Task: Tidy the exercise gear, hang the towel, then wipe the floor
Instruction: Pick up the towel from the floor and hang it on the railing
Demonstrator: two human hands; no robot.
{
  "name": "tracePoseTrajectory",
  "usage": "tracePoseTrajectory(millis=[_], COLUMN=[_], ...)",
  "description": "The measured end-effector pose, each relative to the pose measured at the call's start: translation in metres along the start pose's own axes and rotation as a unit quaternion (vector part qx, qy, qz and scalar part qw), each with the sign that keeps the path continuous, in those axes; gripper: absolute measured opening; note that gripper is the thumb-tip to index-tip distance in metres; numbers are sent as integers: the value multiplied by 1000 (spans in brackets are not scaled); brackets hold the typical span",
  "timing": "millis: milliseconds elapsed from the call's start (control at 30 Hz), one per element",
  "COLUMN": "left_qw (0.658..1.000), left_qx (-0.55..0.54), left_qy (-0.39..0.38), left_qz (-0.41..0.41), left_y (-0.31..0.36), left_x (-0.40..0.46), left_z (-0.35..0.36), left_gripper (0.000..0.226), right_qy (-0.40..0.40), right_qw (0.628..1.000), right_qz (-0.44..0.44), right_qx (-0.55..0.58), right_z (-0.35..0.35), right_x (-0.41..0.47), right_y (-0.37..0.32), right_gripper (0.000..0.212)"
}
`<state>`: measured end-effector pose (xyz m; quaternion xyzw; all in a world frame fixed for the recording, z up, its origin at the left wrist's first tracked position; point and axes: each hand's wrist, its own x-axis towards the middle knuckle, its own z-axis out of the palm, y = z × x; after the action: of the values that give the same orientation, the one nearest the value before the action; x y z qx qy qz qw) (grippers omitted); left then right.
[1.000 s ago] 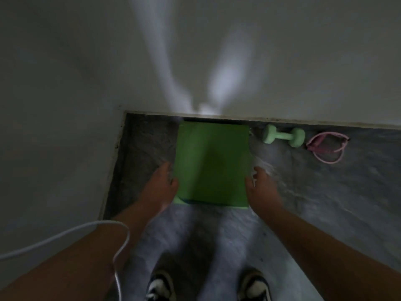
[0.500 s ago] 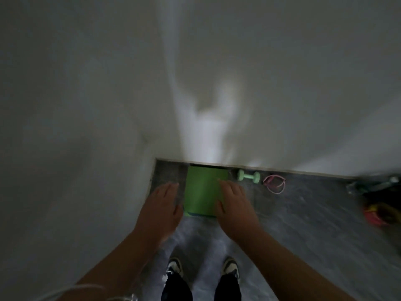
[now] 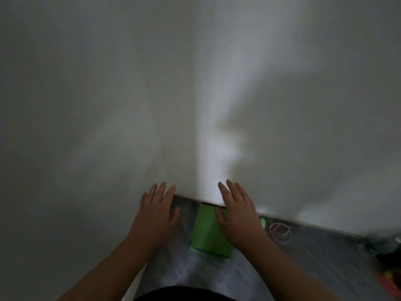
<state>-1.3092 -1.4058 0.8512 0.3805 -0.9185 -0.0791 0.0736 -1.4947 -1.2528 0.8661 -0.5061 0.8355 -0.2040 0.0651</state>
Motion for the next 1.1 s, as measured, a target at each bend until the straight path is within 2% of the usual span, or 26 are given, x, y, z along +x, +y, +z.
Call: tracePoseTrajectory(millis=[167,367,500,667,833,1000,1100], left_qw=[990,959,924,846,749,657,602], left_qx=[24,11,19,21,26,44,48], left_qy=[70,60,75,123,174,179,174], left_qz=[-119,-277,-374,-519,-639,-731,-778], left_y=[28,67,80,101,154,234,285], left_x=[-48,-154,-252,-395,-549,-724,-832], left_z=[-22,-41,-56,-67,-67,-56,-49], left_gripper=[68,75,71,71,65,64,64], right_qy=[-38,-55,-90,-154,-216,-270,-291], right_qw=[994,969,932,857,767,674,633], right_qz=[-105,-239,-348,-487,-598,-680,-708], right_qx=[5,4,44,67,83,103,115], right_z=[-23,-32,-25,-7,5,13,14], right_x=[-4,-39,-82,-169,-293,-467,-584], right_y=[13,-5,-50,-118,-180,-225,-235], right_gripper=[66,64,62,64,65,67,69])
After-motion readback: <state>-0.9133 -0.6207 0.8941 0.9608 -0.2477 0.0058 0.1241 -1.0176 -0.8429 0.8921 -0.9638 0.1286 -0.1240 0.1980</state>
